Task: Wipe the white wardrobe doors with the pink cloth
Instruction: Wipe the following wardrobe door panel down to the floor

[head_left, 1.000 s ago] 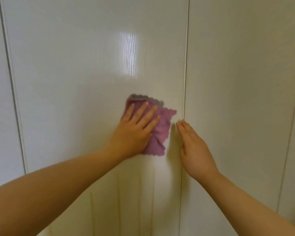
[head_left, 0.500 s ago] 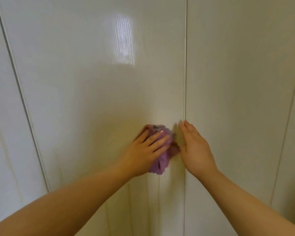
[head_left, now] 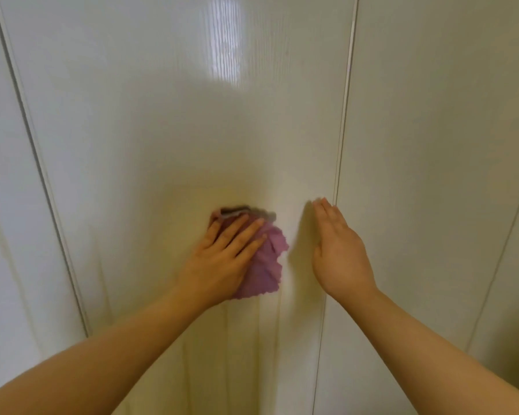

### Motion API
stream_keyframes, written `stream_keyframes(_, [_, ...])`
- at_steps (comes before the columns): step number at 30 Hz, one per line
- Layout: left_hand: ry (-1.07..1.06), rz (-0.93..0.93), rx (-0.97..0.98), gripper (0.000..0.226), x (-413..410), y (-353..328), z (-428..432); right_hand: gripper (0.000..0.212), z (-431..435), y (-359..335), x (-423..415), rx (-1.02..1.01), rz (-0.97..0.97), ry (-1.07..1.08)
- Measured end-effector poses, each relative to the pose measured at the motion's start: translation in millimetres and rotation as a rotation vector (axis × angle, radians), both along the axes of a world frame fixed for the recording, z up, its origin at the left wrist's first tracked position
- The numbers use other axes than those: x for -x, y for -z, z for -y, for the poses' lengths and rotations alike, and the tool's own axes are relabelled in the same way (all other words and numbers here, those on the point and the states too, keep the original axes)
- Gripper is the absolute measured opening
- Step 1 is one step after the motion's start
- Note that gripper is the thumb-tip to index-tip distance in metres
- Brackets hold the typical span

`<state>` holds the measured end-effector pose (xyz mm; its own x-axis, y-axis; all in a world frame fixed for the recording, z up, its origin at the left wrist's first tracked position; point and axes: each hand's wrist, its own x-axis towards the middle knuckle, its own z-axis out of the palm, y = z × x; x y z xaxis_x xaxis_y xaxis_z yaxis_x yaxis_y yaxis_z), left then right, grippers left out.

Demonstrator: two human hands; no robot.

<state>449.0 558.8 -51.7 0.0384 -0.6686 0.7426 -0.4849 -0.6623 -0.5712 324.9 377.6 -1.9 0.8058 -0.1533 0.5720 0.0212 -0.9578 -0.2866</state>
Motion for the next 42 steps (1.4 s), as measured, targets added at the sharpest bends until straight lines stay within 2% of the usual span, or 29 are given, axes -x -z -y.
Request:
stream_keyframes(3, [-0.023,0.052,0.077,0.041,-4,-14,-24,0.074,-2,1,-6,0.034,-0.074,-0.006])
stream_keyframes(5, [-0.006,0.064,0.112,0.039,-1,-13,-2,0.066,-8,3,-13,0.029,-0.092,-0.011])
stream_keyframes(7, [0.000,0.022,0.052,0.050,8,-9,38,0.060,-10,4,-15,0.022,-0.083,0.002])
stream_keyframes(9, [0.034,-0.001,-0.031,0.051,11,-8,49,0.061,-10,4,-16,0.030,-0.079,0.012])
stream_keyframes(13, [0.053,0.056,-0.069,0.040,-6,-3,-33,0.073,-5,7,-15,0.083,-0.085,0.020])
stream_keyframes(16, [-0.023,0.123,-0.116,0.043,-14,-8,-76,0.075,-7,10,-16,0.046,-0.058,0.019])
stream_keyframes(19, [0.027,0.091,-0.060,0.043,-11,-9,-26,0.069,-12,9,-17,0.006,-0.066,0.007])
stream_keyframes(21, [0.067,0.083,-0.102,0.042,-5,-8,17,0.061,-12,6,-16,0.009,-0.064,0.010])
stream_keyframes(23, [0.081,0.048,-0.153,0.040,-4,-11,24,0.060,-11,4,-14,0.029,-0.063,0.026])
stream_keyframes(25, [0.066,0.033,-0.196,0.041,-11,-7,-8,0.065,-14,5,-14,0.043,-0.035,0.057])
stream_keyframes(28, [-0.018,0.071,-0.233,0.054,-21,10,-102,0.067,-36,8,-20,0.104,0.196,0.053])
stream_keyframes(30, [-0.083,0.076,-0.215,0.058,-25,14,-167,0.061,-57,7,-34,0.199,0.347,-0.004])
stream_keyframes(34, [-0.218,0.003,-0.159,0.055,-21,13,-233,0.059,-107,-2,-61,0.264,0.429,-0.095])
stream_keyframes(39, [-0.261,-0.087,0.148,0.051,-15,32,-192,0.060,-134,-7,-76,0.298,0.442,-0.077])
stream_keyframes(42, [-0.267,-0.168,0.205,0.062,-7,72,-180,0.059,-135,-3,-80,0.317,0.436,-0.060])
